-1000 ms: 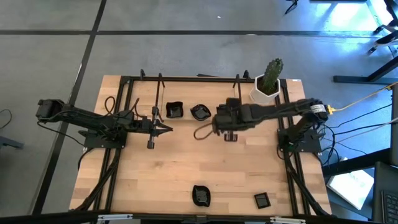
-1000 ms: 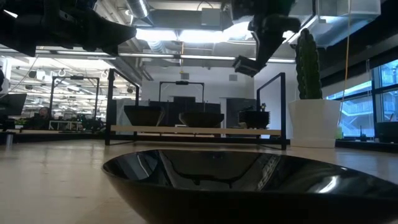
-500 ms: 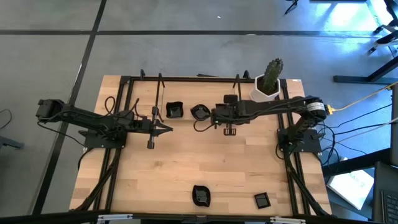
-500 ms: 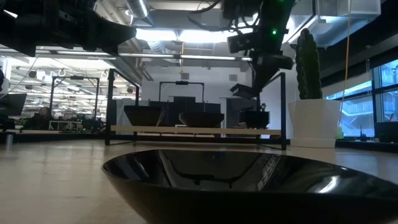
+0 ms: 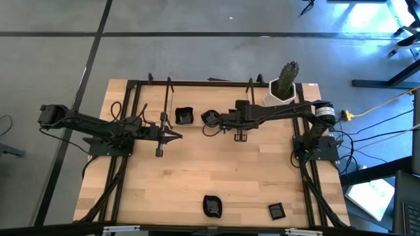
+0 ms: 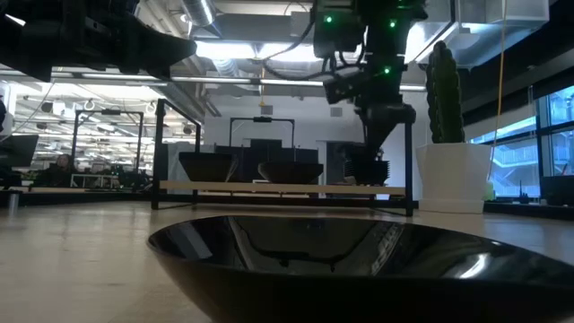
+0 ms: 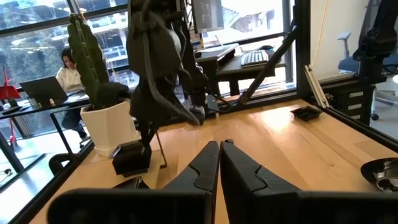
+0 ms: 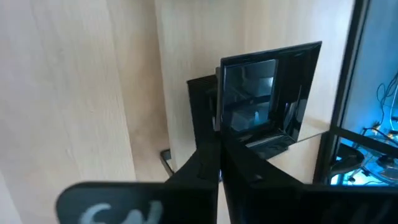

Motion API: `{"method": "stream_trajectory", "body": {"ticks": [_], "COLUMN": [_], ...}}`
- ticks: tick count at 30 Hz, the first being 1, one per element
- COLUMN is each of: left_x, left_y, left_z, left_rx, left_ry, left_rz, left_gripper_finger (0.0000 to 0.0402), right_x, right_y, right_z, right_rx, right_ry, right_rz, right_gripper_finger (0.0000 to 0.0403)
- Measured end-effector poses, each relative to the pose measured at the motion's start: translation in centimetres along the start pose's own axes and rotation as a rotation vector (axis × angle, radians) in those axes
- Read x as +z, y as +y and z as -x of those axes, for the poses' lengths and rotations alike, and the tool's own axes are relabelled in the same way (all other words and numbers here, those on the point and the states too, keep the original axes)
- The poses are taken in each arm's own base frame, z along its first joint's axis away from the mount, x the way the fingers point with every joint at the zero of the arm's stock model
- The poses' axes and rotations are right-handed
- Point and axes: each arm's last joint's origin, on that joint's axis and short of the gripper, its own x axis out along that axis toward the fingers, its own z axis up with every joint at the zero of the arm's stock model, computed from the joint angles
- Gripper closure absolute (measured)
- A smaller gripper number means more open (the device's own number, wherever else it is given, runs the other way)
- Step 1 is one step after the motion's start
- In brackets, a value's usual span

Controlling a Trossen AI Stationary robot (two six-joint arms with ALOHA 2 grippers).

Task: Pick & Place Mini shaped plates
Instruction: Stack the black square plate on top of the black square plate on the shelf

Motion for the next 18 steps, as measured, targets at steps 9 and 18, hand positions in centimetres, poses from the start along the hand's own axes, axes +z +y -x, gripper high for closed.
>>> {"method": "stream_trajectory", "body": {"ticks": [9,18], "left_x": [0.0,0.0], "left_y": [0.0,0.0], "left_z": [0.0,0.0], "left_rx": [0.0,0.0], "left_ry": [0.0,0.0], "left_rz": [-0.001,-0.001], "left_gripper_finger": [0.0393,0.0389], "right_x": [0.15,-0.4], "right_y": [0.2,0.08], "right_z": [-0.55,-0.47], "right_rx": [-0.028,-0.066], "right_ry": [0.02,0.07], "right_rz": [0.018,0.029], "right_gripper_finger": [0.0393,0.0392]}}
